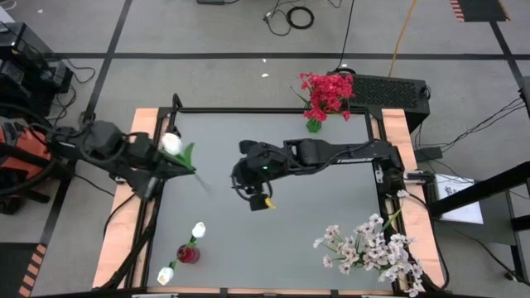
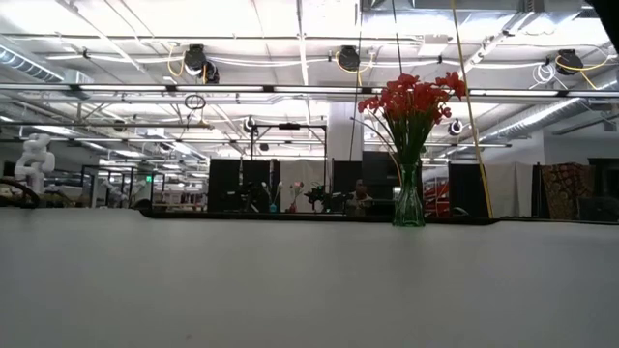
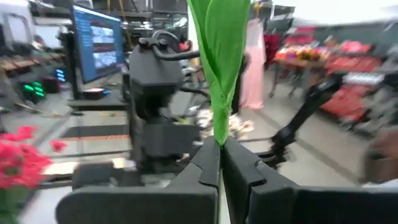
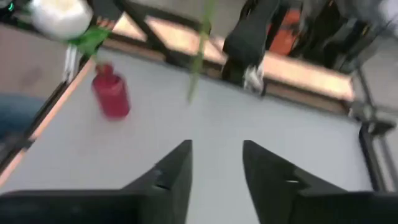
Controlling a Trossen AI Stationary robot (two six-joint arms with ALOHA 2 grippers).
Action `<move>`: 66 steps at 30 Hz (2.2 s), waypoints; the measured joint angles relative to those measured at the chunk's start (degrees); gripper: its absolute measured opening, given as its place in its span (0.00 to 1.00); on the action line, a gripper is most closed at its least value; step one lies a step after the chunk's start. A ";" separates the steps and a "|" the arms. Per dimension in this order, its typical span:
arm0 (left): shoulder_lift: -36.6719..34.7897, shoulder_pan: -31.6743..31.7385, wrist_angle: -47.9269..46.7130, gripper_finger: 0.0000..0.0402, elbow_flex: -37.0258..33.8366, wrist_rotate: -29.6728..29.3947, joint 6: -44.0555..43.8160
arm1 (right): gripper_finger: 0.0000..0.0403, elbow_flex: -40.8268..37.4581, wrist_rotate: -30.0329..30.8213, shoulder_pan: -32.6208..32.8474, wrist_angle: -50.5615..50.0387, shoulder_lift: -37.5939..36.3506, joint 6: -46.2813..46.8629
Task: Sort flowers into vase by color
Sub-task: Put the white tulip flower into the red vase
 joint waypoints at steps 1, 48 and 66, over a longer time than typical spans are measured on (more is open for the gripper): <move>-0.77 -0.70 -0.31 0.01 0.00 0.10 -1.83 | 0.37 0.02 -0.11 0.19 -2.45 -0.55 0.94; 9.05 -48.70 2.68 0.00 -9.72 -40.73 -18.22 | 0.49 -1.77 -0.19 1.03 -4.77 -0.78 7.16; 13.38 -54.54 -3.37 0.00 -9.70 -52.43 -26.31 | 0.49 -1.78 -0.18 1.03 -4.55 -0.78 7.36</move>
